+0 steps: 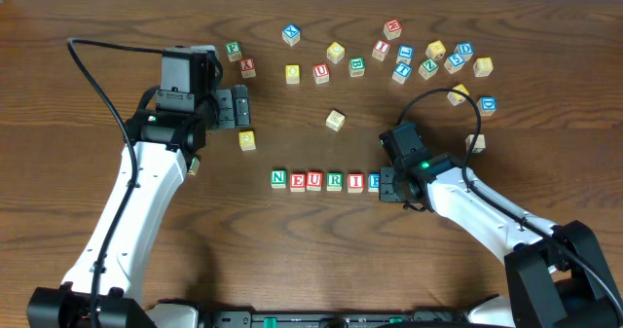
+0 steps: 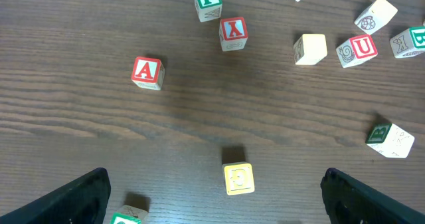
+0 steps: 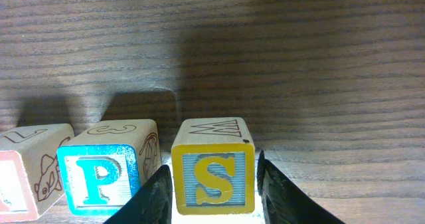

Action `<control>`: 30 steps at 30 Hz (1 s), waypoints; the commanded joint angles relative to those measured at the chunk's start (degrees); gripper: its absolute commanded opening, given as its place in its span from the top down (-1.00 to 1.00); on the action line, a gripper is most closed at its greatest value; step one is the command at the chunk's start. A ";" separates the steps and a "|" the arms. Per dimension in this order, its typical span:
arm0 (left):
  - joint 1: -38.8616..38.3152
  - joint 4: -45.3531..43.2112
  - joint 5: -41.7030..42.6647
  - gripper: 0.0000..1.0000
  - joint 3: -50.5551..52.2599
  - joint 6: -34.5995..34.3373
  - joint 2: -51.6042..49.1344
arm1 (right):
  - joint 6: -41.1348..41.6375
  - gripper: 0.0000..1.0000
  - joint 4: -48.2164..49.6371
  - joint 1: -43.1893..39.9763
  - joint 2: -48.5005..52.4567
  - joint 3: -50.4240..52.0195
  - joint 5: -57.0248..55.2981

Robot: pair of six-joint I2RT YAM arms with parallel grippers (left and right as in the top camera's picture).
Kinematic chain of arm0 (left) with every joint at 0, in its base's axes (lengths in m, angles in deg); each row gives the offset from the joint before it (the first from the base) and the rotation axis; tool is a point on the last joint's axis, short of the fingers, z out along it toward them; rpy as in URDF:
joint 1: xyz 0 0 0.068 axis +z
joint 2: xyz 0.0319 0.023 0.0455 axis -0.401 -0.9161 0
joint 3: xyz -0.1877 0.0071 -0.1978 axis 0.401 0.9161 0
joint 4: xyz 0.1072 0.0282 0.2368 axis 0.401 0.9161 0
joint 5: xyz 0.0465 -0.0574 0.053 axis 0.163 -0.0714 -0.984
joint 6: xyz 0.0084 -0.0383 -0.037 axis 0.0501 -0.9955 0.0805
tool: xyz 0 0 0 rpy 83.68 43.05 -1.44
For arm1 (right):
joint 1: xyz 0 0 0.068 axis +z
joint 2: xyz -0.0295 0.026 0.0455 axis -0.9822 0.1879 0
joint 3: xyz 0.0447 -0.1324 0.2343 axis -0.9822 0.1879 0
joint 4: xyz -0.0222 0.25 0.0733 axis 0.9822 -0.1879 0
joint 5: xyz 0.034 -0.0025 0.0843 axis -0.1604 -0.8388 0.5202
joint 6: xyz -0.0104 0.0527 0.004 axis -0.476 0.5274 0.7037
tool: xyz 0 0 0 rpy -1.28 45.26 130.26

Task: Spell out NEURIPS
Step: 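Lower the yellow S block to the right of the P block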

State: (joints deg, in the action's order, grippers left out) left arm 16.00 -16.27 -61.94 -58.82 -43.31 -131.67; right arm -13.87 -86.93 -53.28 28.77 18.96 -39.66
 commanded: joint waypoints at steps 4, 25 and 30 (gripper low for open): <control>0.24 -0.02 -0.28 -0.99 -1.38 0.55 0.94 | -0.61 0.24 0.15 -0.35 0.42 0.37 -0.68; 0.24 -0.02 -0.28 -0.99 -1.38 0.55 0.94 | -0.63 0.25 -2.71 -0.35 0.39 -1.99 -0.92; 0.24 -0.02 -0.28 -0.99 -1.38 0.55 0.94 | -0.63 0.26 -3.13 -0.35 -0.02 -2.38 -0.94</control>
State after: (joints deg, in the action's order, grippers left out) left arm 16.00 -16.27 -61.94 -58.82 -43.31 -131.67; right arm -13.89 -90.02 -53.26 28.90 17.84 -39.66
